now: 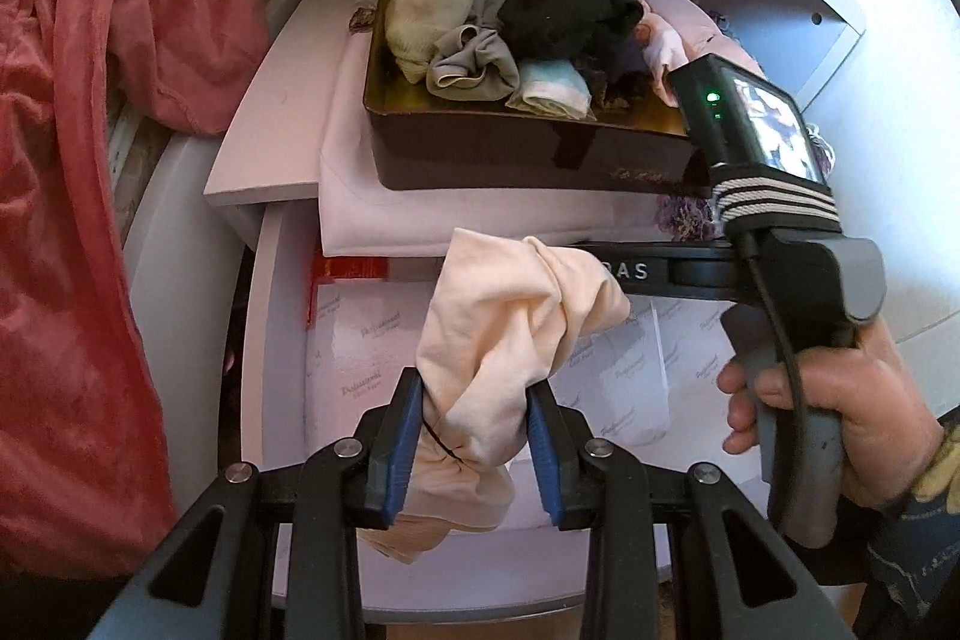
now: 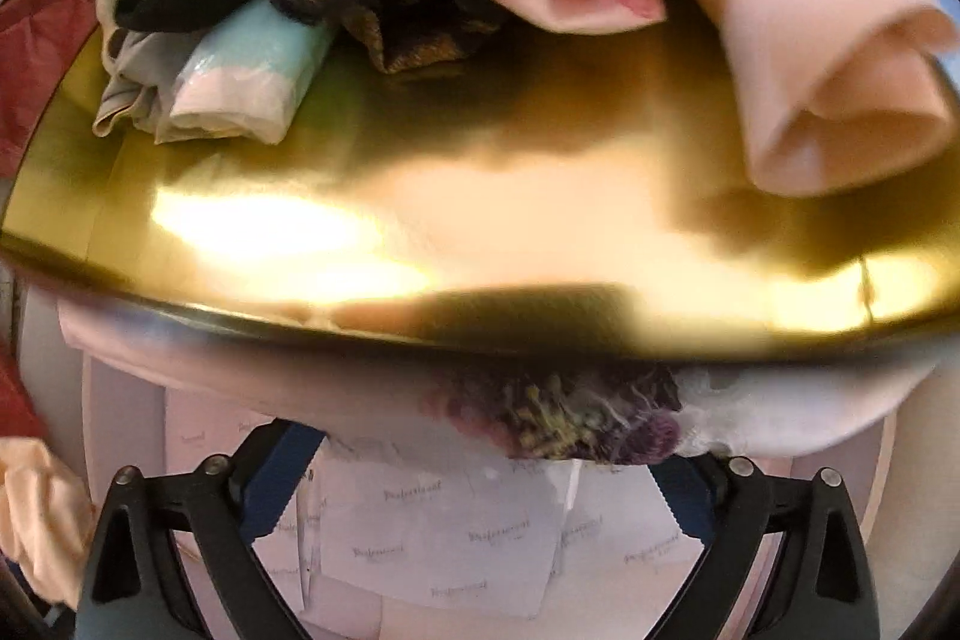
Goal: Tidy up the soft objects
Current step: 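Move the right tool back down into the drawer toward the white crumpled garment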
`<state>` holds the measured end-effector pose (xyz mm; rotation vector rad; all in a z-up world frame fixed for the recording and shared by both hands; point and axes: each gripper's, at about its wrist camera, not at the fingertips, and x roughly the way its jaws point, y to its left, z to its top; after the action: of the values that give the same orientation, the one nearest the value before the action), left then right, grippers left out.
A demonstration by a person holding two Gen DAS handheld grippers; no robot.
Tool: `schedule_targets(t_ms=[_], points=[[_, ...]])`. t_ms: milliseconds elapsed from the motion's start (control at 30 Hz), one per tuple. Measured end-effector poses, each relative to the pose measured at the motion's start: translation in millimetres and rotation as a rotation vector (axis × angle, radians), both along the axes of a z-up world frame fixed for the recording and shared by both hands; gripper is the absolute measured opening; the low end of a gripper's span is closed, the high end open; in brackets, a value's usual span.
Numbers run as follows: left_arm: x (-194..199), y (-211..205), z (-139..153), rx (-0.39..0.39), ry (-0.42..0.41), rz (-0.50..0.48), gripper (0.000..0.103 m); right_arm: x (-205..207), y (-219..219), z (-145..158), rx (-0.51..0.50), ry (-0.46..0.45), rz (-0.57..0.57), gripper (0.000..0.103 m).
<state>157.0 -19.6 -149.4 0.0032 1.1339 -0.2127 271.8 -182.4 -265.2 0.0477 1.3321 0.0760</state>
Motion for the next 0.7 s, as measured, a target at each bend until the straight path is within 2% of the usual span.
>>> schedule_targets(t_ms=[333, 567, 700], points=[[1, 2, -9, 0.006, 0.022, 0.019, 0.033, 6, 14, -4, 0.041, 0.014, 0.095, 0.102], [4, 14, -10, 0.001, 0.034, 0.088, 0.033, -7, 39, -6, 0.107, 0.106, 0.192, 0.102], [6, 28, -12, -0.018, 0.047, 0.151, 0.033, -11, 44, -1, 0.122, 0.143, 0.205, 0.102]])
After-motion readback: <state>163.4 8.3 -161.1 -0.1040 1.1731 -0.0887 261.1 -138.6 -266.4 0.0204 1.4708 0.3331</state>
